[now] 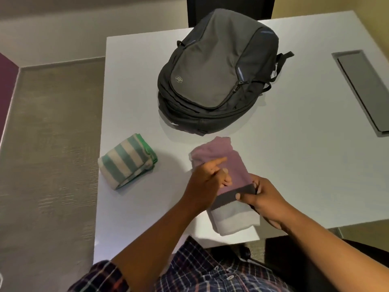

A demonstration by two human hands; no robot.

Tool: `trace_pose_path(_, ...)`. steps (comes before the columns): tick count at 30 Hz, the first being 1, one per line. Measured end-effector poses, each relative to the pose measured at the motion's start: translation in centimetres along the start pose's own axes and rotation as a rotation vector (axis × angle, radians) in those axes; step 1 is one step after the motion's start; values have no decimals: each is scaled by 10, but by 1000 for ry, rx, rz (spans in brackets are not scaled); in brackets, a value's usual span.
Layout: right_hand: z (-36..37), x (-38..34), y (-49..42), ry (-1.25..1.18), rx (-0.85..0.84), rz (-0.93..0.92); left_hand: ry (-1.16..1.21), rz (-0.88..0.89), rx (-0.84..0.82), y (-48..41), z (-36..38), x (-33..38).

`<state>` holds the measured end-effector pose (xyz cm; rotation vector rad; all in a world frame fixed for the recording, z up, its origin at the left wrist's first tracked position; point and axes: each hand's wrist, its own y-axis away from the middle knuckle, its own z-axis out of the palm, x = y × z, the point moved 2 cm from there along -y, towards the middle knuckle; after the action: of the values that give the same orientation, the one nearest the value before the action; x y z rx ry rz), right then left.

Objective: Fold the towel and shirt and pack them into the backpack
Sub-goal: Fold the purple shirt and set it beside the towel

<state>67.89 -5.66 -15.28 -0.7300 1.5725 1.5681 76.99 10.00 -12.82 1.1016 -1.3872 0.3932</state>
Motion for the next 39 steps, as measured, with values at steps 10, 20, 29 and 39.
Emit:
trace_pose_path(10,-11,5,1,801,441,-173,-815,400,205,-27,2,-64)
trace_pose_path(20,23,58,-44,1279,142,-372,-1138,425,-58,-59,9,-98)
trace_pose_path(29,21,65,-54,1321,151,-382,-1131,412,-35,-65,12,-115)
trace_pose_path(39,22,67,-56,1388,150,-357,-1177,454,-43,-53,-17,-109)
